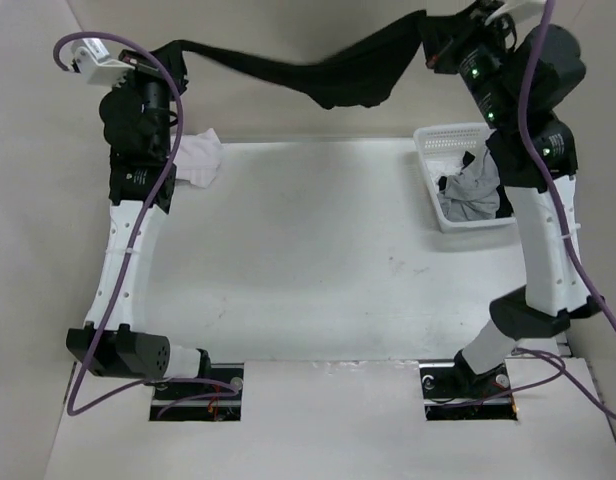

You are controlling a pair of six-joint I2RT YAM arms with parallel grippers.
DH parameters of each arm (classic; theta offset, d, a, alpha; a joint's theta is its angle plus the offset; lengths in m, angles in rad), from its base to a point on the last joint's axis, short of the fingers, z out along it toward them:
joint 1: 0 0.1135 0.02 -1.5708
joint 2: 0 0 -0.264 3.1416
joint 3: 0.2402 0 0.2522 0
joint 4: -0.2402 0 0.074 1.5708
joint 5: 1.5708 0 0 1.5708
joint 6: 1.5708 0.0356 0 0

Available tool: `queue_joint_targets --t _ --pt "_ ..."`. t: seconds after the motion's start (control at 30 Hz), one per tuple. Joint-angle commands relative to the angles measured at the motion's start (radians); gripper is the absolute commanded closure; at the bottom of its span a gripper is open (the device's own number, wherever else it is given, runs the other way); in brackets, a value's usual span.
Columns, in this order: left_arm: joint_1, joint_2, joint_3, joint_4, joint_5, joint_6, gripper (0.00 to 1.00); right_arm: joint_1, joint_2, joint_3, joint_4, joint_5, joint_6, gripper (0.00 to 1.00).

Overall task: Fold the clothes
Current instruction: Flatten the tank top out

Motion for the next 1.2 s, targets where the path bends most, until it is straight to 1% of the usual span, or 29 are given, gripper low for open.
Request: queue_joint_targets --t 0.0,0.1,0.2,0.27,0.33,0.4,0.43,0.5,0.6,0.7,0.8,0.83,0.9,0.93,1.0,1.03,1.1,1.17 --pt "-0.005 -0.031 -0.095 0.007 0.01 0.025 1.0 -0.005 -0.032 -0.281 0.009 0.0 -0.008 1.0" --pt "-0.04 -0.108 -0.262 0.048 -0.011 0.016 1.0 -0.001 -0.181 -0.616 0.129 0.01 0.009 1.0" --pt "-0.091 -0.23 -0.51 0.104 -0.054 -0.01 1.0 0.015 -0.342 -0.983 0.225 0.041 0.045 1.0" --pt "-0.138 -0.345 -0.734 0.143 -0.102 -0.019 1.0 0.057 -0.455 -1.249 0.299 0.064 0.106 1.0" --pt "-0.18 -0.489 -0.962 0.141 -0.163 -0.033 1.0 0.107 -0.55 -1.476 0.357 0.089 0.165 1.0" --pt "-0.2 -0.656 -1.155 0.077 -0.203 -0.05 1.0 0.185 -0.648 -1.689 0.394 0.118 0.231 1.0" --pt "-0.192 -0.742 -1.207 -0.009 -0.205 -0.061 1.0 0.224 -0.691 -1.772 0.398 0.119 0.265 1.0" --pt "-0.174 -0.919 -1.249 -0.219 -0.186 -0.056 1.0 0.316 -0.779 -1.9 0.361 0.113 0.327 1.0" --pt "-0.149 -1.121 -1.197 -0.536 -0.165 -0.055 1.0 0.483 -0.908 -2.003 0.229 0.113 0.426 1.0" --pt "-0.174 -1.218 -1.065 -0.776 -0.183 -0.091 1.0 0.679 -1.043 -2.04 0.041 0.122 0.564 1.0" --pt "-0.168 -1.277 -0.947 -0.905 -0.232 -0.096 1.0 0.903 -1.17 -2.02 -0.125 0.182 0.734 1.0" --pt "-0.157 -1.286 -0.913 -0.945 -0.255 -0.084 0.99 0.978 -1.199 -2.01 -0.162 0.225 0.788 1.0" --pt "-0.128 -1.303 -0.907 -0.99 -0.278 -0.055 0.99 1.112 -1.226 -1.99 -0.222 0.314 0.883 1.0" --pt "-0.113 -1.314 -0.94 -0.998 -0.275 -0.042 0.99 1.162 -1.223 -1.988 -0.237 0.351 0.917 1.0" --pt "-0.12 -1.315 -0.95 -0.973 -0.254 -0.055 0.99 1.216 -1.175 -1.994 -0.239 0.382 0.943 1.0" --pt "-0.116 -1.303 -0.957 -0.961 -0.246 -0.058 0.99 1.213 -1.139 -1.997 -0.234 0.374 0.941 1.0" --pt "-0.117 -1.282 -0.996 -0.943 -0.219 -0.076 0.99 1.178 -1.06 -2.002 -0.218 0.354 0.922 1.0" --pt "-0.126 -1.262 -1.036 -0.872 -0.182 -0.1 0.99 1.142 -1.022 -1.968 -0.207 0.366 0.892 1.0"
